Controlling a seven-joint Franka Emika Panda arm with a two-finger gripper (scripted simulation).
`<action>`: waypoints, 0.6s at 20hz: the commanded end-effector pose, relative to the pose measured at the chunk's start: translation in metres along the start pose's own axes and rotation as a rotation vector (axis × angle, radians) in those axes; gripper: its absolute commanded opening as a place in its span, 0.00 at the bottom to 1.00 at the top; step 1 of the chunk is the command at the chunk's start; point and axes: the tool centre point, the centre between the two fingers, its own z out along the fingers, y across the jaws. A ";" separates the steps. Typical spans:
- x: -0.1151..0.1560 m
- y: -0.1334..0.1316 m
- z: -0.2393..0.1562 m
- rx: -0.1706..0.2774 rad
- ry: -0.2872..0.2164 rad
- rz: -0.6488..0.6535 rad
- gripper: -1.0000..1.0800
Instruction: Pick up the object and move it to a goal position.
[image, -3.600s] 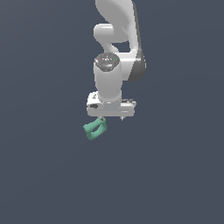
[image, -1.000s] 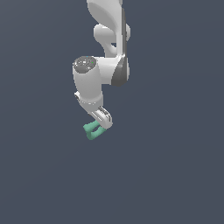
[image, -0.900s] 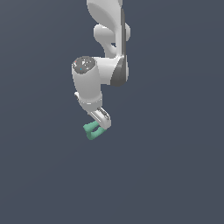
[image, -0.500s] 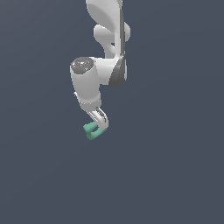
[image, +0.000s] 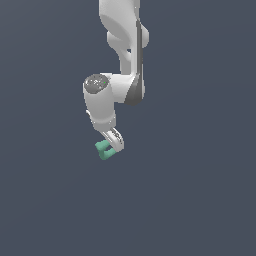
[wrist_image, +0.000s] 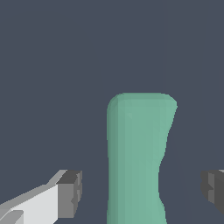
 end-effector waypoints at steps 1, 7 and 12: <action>0.000 0.000 0.012 -0.001 0.000 0.001 0.96; 0.000 0.000 0.023 -0.001 0.000 0.002 0.96; 0.000 0.000 0.023 -0.001 0.000 0.002 0.00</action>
